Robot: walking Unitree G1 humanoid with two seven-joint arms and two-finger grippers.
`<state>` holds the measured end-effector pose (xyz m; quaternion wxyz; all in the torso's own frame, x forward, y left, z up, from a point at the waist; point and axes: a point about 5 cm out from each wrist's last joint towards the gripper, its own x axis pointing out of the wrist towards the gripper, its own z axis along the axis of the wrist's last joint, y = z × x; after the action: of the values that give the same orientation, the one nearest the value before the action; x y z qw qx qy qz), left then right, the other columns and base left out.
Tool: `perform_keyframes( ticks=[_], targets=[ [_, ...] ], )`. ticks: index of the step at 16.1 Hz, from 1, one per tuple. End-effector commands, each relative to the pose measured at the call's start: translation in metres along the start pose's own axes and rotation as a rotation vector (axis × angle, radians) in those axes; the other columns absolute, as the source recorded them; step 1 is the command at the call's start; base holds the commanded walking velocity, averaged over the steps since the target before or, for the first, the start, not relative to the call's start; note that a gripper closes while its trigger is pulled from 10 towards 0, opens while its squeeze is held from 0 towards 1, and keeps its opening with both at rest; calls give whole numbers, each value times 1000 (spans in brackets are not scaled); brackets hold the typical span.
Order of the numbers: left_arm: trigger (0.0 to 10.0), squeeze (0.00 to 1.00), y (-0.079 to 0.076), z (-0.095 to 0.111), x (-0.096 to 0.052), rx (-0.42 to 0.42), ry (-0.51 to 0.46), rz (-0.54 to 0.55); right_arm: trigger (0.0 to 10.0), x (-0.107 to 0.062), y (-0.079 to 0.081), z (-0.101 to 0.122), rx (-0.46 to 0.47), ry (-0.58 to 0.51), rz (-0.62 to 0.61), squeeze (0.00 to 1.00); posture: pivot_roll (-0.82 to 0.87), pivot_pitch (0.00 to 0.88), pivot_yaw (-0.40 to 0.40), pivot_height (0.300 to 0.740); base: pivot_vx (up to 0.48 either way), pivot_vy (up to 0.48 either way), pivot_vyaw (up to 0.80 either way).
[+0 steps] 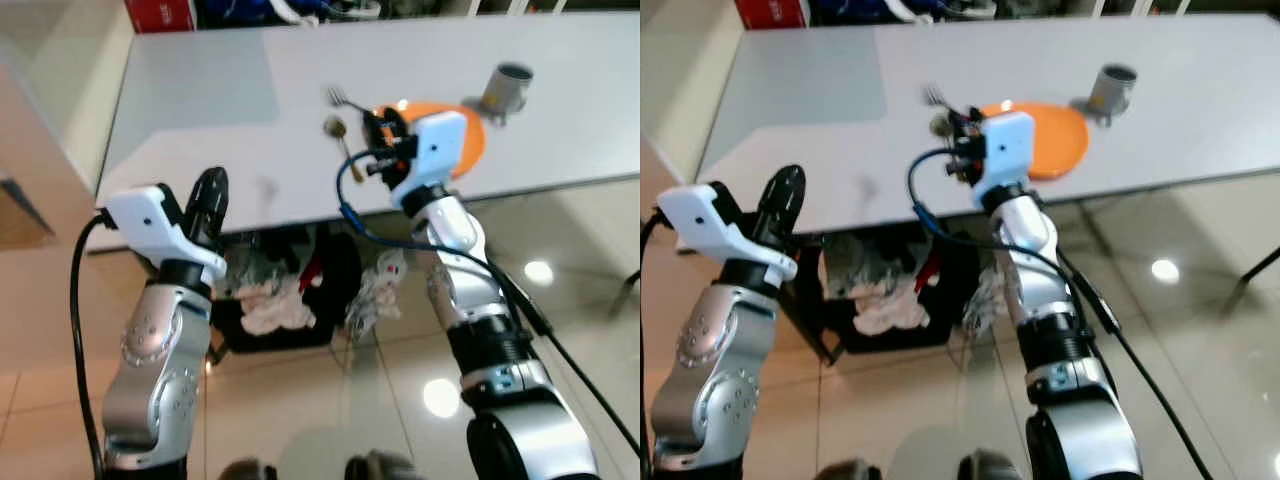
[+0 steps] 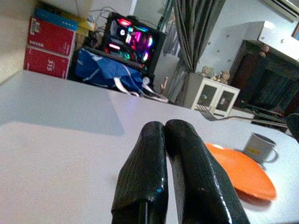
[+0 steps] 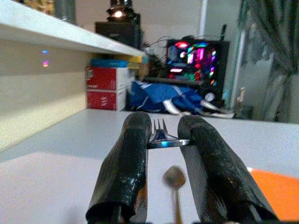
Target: Setting the table
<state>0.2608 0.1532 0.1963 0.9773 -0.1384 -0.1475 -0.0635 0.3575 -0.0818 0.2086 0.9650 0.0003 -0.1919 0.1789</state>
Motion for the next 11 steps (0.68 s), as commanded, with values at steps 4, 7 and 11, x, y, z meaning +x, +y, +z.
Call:
perform_keyframes(
  ticks=[4, 7, 11],
  targets=[
    [10000, 0, 5, 6, -1, 13, -15, 25, 10000, 6, 19, -8, 69, 10, 14, 0, -8, 124, -6, 740, 412, 0, 0],
    [10000, 0, 4, 5, -3, 14, -3, 28, 10000, 6, 15, -16, 93, 16, -44, 0, 2, 142, -3, 740, 399, 0, 0],
    [10000, 0, 2, 6, -11, -13, 18, 42, 10000, 7, 8, -23, 99, 33, -111, 0, 35, 187, 2, 740, 171, 0, 0]
  ],
)
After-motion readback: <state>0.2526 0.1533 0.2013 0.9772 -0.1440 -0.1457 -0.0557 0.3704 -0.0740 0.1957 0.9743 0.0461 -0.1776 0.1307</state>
